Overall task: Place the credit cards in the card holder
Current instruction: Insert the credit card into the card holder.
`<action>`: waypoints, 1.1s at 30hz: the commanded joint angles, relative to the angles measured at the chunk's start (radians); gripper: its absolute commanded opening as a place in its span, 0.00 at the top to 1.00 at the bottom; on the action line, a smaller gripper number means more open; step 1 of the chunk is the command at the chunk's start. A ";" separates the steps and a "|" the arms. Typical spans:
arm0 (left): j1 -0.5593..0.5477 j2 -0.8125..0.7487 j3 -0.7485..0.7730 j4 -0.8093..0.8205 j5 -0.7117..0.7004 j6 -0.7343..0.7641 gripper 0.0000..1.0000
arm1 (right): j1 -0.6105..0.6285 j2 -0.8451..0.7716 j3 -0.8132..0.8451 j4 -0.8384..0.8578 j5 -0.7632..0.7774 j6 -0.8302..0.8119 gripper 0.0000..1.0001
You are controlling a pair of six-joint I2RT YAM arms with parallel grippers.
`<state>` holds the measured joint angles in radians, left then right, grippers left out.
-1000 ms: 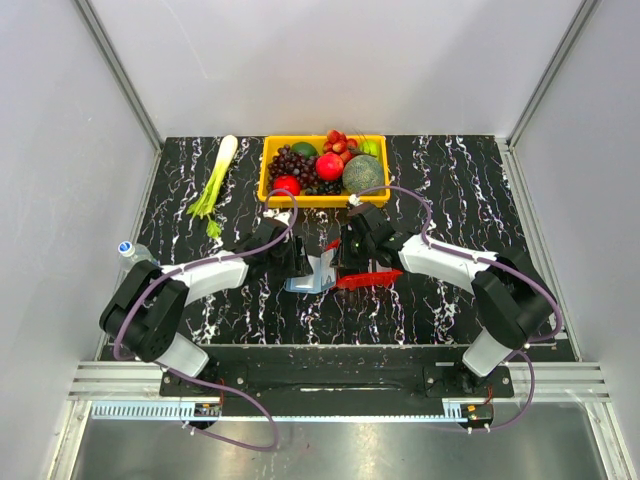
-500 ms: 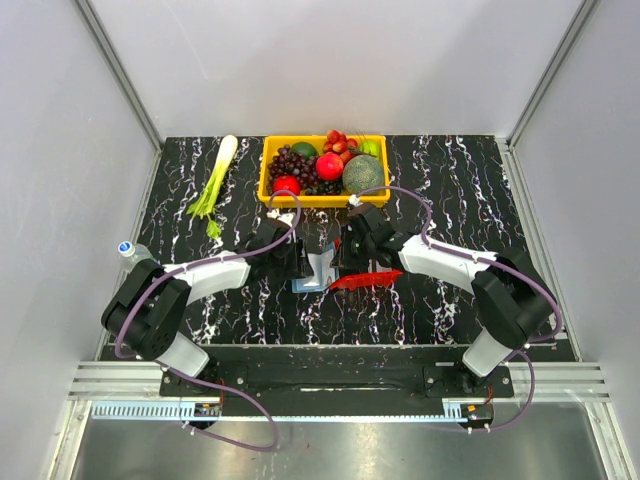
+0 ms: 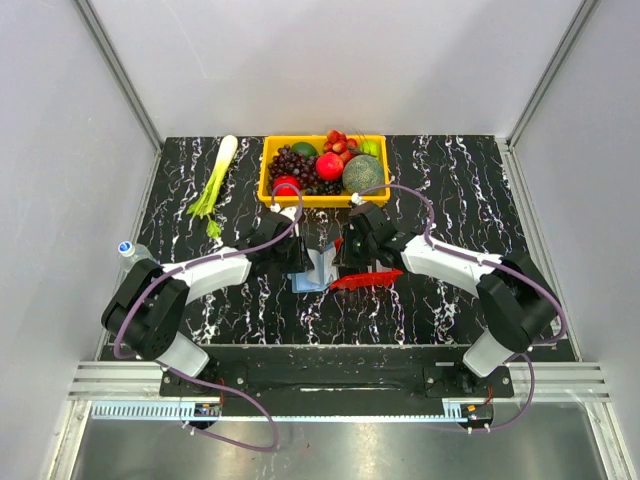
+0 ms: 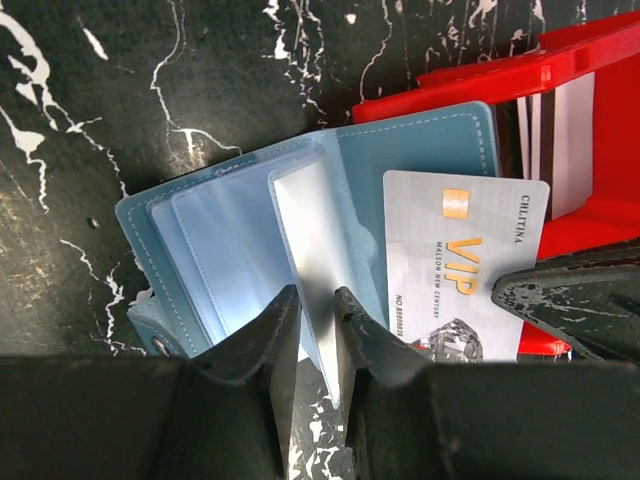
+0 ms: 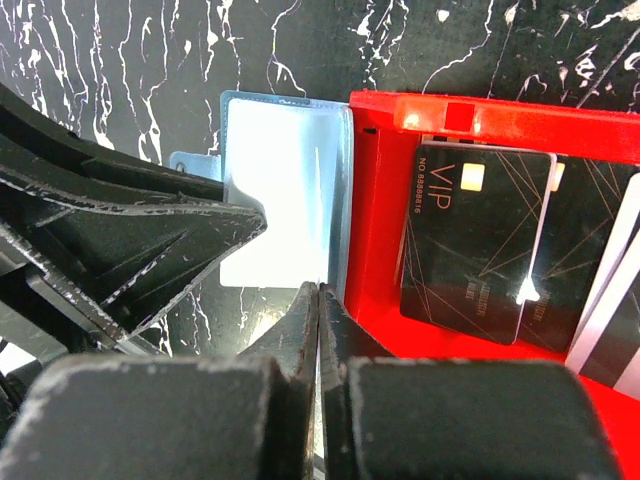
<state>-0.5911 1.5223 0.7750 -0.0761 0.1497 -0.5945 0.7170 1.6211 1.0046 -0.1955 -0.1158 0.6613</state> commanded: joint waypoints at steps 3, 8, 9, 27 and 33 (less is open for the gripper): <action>-0.007 -0.005 0.061 0.042 0.060 0.016 0.73 | -0.002 -0.055 0.035 -0.019 0.031 -0.025 1.00; -0.012 0.025 0.072 0.072 0.128 0.007 0.63 | -0.002 -0.085 0.017 -0.016 0.066 -0.008 1.00; -0.013 0.027 0.070 0.097 0.139 0.001 0.60 | -0.002 -0.095 0.009 -0.016 0.082 -0.008 1.00; -0.016 0.102 0.113 0.206 0.283 -0.088 0.42 | -0.002 -0.245 -0.040 -0.041 0.260 0.018 1.00; -0.021 0.157 0.132 0.225 0.307 -0.102 0.42 | -0.004 -0.283 -0.052 -0.062 0.295 0.023 1.00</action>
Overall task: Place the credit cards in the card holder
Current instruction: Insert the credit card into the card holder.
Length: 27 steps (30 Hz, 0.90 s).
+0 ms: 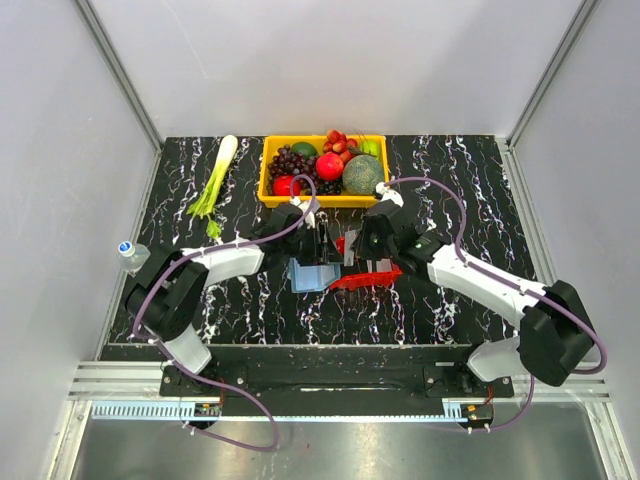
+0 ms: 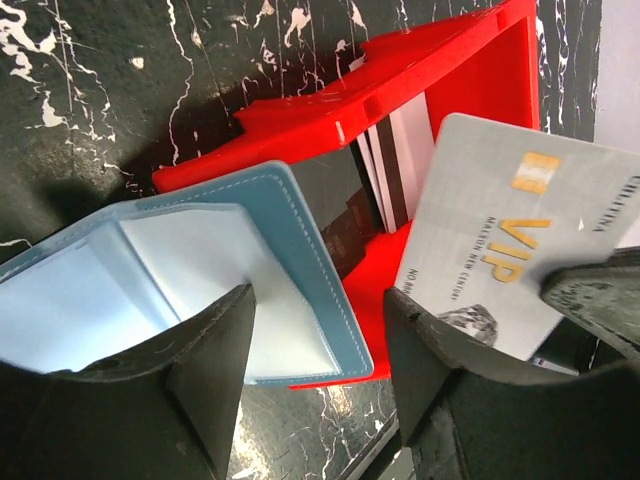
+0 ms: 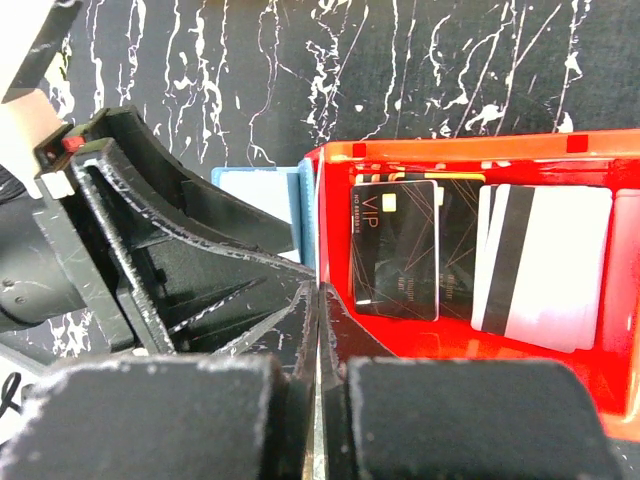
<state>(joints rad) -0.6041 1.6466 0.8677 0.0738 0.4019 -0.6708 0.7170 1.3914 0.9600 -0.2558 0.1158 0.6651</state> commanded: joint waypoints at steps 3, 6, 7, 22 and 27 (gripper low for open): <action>-0.011 0.044 0.033 0.067 0.023 -0.029 0.42 | -0.004 -0.084 -0.018 0.029 0.021 0.011 1.00; -0.011 0.047 0.019 0.063 -0.008 -0.036 0.43 | -0.002 -0.075 -0.001 0.029 -0.045 0.011 1.00; -0.011 0.051 0.017 0.060 -0.014 -0.038 0.43 | -0.002 -0.065 0.005 0.027 -0.057 0.011 1.00; -0.011 -0.016 -0.128 0.167 -0.051 -0.070 0.48 | -0.002 0.083 0.026 0.096 -0.143 0.042 1.00; -0.010 -0.037 -0.131 0.141 -0.074 -0.062 0.48 | -0.002 0.081 0.028 0.098 -0.134 0.045 1.00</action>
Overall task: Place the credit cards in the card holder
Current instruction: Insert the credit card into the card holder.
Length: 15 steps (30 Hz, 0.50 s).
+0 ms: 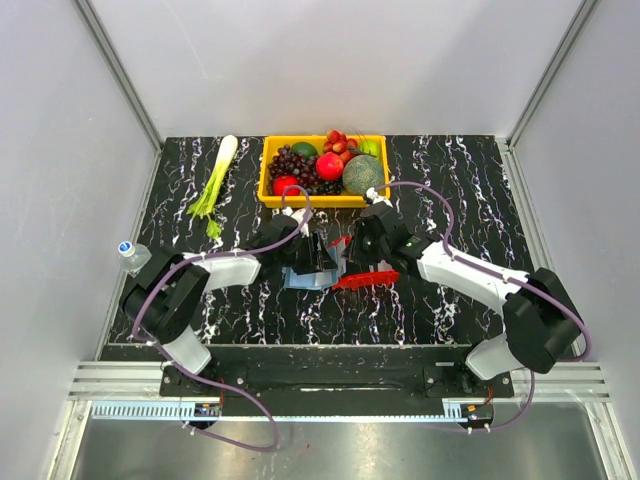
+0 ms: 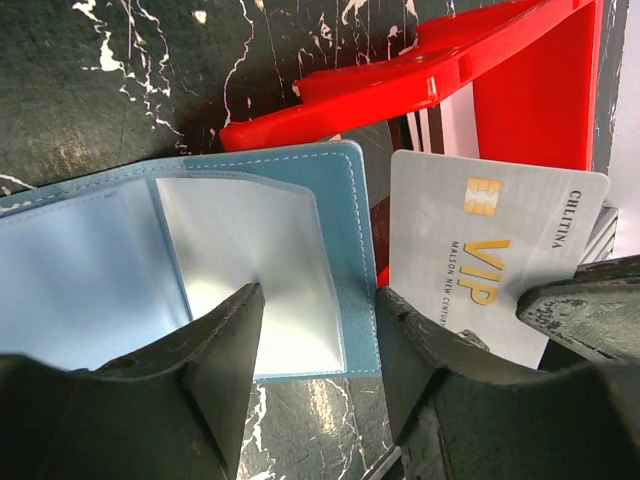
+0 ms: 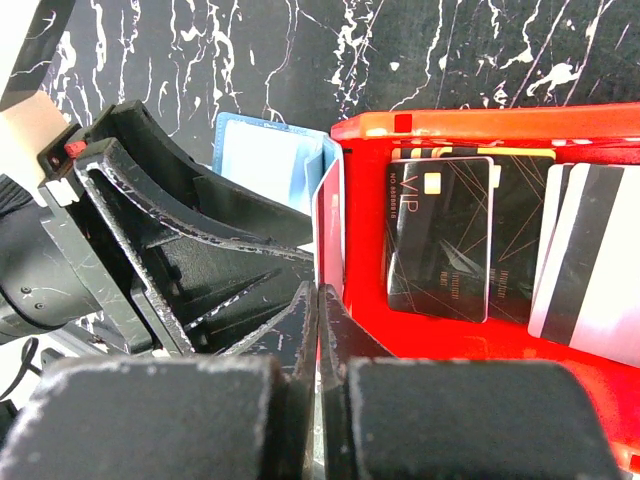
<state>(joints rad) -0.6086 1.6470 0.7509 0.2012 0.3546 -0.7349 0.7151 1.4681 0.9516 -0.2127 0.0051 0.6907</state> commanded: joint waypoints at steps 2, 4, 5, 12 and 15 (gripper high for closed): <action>-0.006 -0.044 -0.018 0.007 -0.035 0.002 0.48 | 0.001 -0.012 0.036 0.044 -0.014 0.015 1.00; -0.006 -0.058 -0.024 0.003 -0.058 0.003 0.49 | 0.000 -0.029 0.032 0.030 -0.013 0.010 1.00; -0.006 -0.067 -0.030 0.009 -0.068 0.002 0.50 | 0.000 -0.034 0.029 0.026 -0.013 0.012 1.00; -0.006 -0.125 -0.027 -0.003 -0.106 0.025 0.56 | 0.000 -0.080 0.016 -0.014 0.021 0.001 1.00; -0.006 -0.122 -0.015 -0.019 -0.106 0.037 0.67 | 0.001 -0.088 0.022 -0.024 0.021 0.000 1.00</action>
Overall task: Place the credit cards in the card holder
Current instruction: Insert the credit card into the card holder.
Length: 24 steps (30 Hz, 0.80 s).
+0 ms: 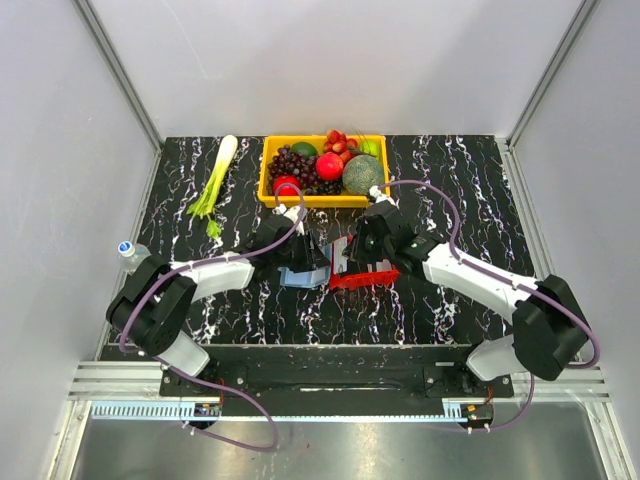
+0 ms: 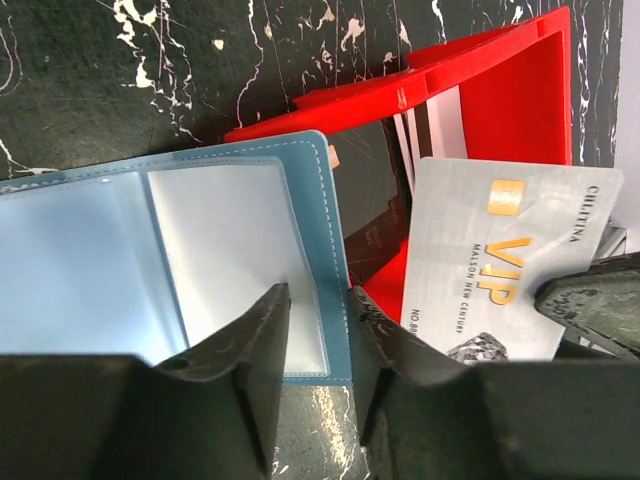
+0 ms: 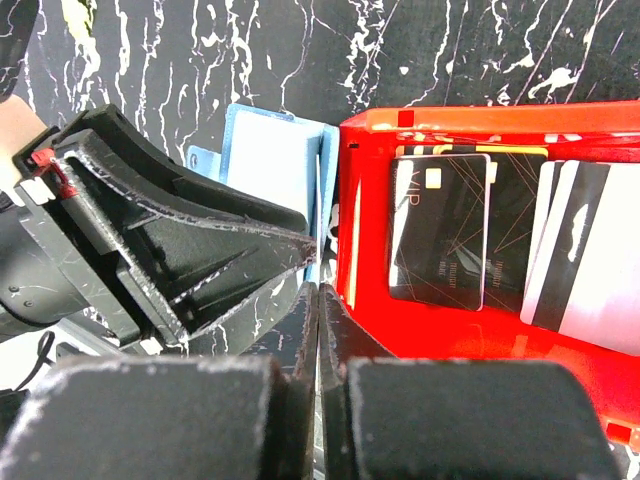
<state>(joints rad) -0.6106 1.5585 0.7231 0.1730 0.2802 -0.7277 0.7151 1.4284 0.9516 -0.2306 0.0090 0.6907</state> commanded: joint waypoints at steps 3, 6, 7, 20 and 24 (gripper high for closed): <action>-0.003 -0.022 0.009 0.023 -0.018 0.028 0.74 | 0.001 -0.057 0.024 -0.007 0.022 0.001 1.00; -0.005 -0.008 0.003 0.043 0.008 0.019 0.80 | 0.000 -0.065 0.032 -0.015 0.026 0.000 1.00; -0.005 -0.005 -0.007 0.063 0.022 0.008 0.81 | 0.000 -0.068 0.033 -0.015 0.026 -0.002 1.00; 0.003 -0.072 -0.086 0.092 -0.022 0.007 0.85 | 0.000 0.013 0.090 0.022 -0.033 -0.002 1.00; 0.003 -0.107 -0.076 0.030 -0.065 0.042 0.87 | 0.001 0.050 0.107 0.043 -0.061 0.004 1.00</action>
<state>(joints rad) -0.6094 1.5230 0.6403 0.1822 0.2726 -0.7223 0.7155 1.4487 1.0058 -0.2367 -0.0151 0.6903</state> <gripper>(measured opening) 0.135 0.007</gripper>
